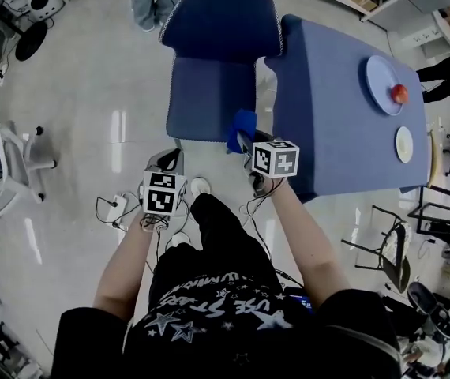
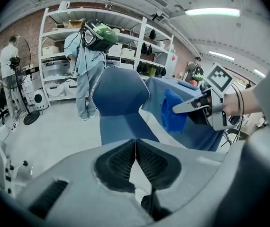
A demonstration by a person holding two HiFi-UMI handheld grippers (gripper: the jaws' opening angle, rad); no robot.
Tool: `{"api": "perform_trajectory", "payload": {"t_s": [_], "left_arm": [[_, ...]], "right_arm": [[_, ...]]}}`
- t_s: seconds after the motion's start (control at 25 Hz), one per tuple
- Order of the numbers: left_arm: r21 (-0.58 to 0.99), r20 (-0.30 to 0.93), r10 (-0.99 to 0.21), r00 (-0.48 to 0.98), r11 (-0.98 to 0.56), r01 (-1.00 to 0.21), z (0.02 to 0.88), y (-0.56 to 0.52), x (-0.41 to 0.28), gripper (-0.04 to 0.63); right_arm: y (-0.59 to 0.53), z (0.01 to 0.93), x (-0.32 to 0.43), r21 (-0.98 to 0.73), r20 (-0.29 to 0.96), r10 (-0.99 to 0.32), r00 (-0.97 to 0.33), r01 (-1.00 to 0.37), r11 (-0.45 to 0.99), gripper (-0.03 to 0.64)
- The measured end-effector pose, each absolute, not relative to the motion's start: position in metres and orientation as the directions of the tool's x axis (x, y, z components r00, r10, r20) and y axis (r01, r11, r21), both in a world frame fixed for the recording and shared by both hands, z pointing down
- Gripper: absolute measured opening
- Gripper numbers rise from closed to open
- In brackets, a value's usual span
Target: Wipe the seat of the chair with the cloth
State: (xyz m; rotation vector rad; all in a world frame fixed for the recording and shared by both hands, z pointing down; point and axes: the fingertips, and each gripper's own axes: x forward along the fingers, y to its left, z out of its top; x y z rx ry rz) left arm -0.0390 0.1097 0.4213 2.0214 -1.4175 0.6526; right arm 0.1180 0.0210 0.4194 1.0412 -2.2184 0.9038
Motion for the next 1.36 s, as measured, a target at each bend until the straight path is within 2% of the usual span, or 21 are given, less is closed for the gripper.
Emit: {"api": "perform_trajectory", "payload": {"t_s": [0.6, 1.36], "left_arm": [[0.180, 0.559, -0.738, 0.378, -0.337, -0.924, 0.341, 0.192, -0.028, 0.020], [0.161, 0.505, -0.774, 0.383, -0.351, -0.922, 0.306, 0.275, -0.026, 0.021]], "right_arm": [[0.114, 0.316, 0.131, -0.273, 0.546, -0.617, -0.567, -0.816, 0.509, 0.063], [0.214, 0.295, 0.110, -0.262, 0.514, -0.601, -0.613, -0.779, 0.570, 0.063]]}}
